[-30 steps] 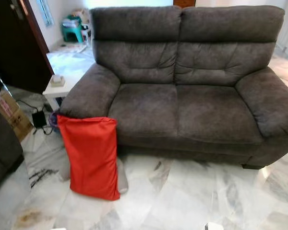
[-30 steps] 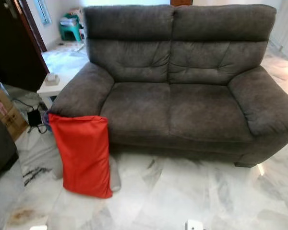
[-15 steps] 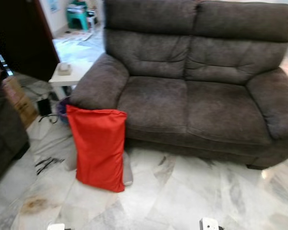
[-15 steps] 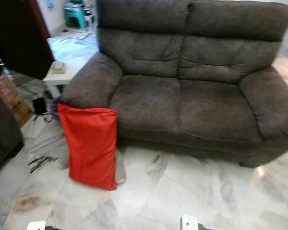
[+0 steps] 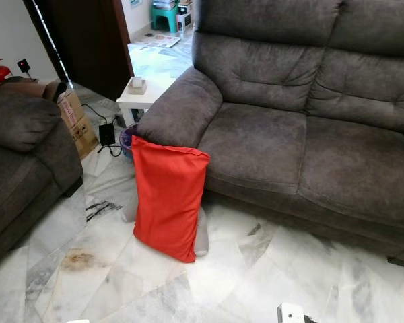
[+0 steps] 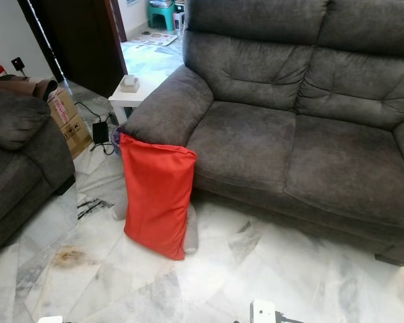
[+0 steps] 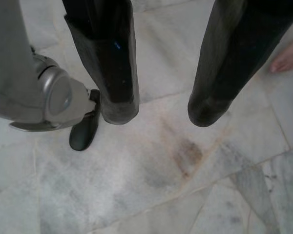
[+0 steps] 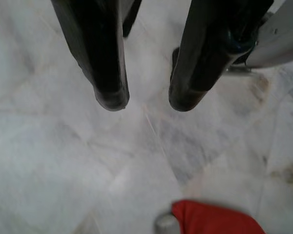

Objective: Move the pillow to the sofa from floor

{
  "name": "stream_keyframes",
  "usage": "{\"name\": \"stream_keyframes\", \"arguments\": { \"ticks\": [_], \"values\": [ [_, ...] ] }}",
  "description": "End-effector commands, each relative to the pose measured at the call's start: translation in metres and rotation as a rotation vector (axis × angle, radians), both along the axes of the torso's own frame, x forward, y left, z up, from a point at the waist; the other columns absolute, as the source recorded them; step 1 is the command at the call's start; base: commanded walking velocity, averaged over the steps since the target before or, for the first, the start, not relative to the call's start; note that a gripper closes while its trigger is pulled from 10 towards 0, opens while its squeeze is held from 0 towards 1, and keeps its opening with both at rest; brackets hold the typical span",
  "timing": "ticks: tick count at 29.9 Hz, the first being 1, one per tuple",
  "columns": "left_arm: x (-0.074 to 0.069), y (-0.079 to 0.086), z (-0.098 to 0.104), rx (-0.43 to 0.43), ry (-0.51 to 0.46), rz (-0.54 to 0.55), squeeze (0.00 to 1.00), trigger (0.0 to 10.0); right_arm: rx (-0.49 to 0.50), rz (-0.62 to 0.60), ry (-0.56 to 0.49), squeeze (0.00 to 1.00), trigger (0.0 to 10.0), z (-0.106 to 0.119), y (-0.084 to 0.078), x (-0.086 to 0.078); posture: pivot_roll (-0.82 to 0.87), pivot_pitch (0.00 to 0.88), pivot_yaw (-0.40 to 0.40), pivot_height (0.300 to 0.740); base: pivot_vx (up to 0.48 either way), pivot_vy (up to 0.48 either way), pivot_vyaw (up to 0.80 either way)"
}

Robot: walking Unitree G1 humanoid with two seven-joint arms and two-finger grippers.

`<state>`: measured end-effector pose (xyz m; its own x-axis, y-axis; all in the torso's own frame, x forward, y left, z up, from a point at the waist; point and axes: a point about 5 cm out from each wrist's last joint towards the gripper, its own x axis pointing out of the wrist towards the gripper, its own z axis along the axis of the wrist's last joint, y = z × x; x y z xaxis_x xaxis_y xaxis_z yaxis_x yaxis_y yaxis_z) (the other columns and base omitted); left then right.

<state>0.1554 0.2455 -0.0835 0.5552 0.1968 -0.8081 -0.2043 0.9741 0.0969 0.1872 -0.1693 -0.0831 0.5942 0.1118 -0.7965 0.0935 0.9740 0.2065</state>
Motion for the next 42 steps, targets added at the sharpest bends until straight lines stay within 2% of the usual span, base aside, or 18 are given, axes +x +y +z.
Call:
{"name": "stream_keyframes", "arguments": {
  "ticks": [1,13,19,32,42],
  "values": [
    [-0.0061,0.0021,-0.0021,0.005,0.020,0.020,0.00,10.0,0.018,-0.028,0.002,0.00,10.0,-0.0011,0.0022,-0.0019,0.07,0.090,0.034,0.740,0.285,0.000,0.00],
    [-0.0060,0.0013,-0.0023,0.002,0.018,0.025,0.00,10.0,0.005,-0.034,-0.012,0.00,10.0,0.0004,-0.0010,0.0004,0.07,0.091,0.030,0.740,0.285,0.000,0.00],
    [-0.0061,0.0012,-0.0024,0.001,0.018,0.026,0.00,10.0,-0.013,0.000,-0.019,0.00,10.0,0.0006,-0.0002,0.0006,0.07,0.092,0.029,0.740,0.287,0.000,0.00],
    [-0.0054,0.0032,-0.0016,0.006,0.019,0.021,0.00,10.0,0.002,-0.010,-0.027,0.00,10.0,0.0012,0.0029,0.0021,0.07,0.089,0.047,0.740,0.286,0.000,0.71],
    [-0.0049,0.0046,-0.0008,0.012,0.010,0.025,0.00,10.0,0.027,-0.050,-0.026,0.00,10.0,0.0012,0.0057,0.0027,0.11,0.070,0.035,0.740,0.286,0.000,0.00]
  ]
}}
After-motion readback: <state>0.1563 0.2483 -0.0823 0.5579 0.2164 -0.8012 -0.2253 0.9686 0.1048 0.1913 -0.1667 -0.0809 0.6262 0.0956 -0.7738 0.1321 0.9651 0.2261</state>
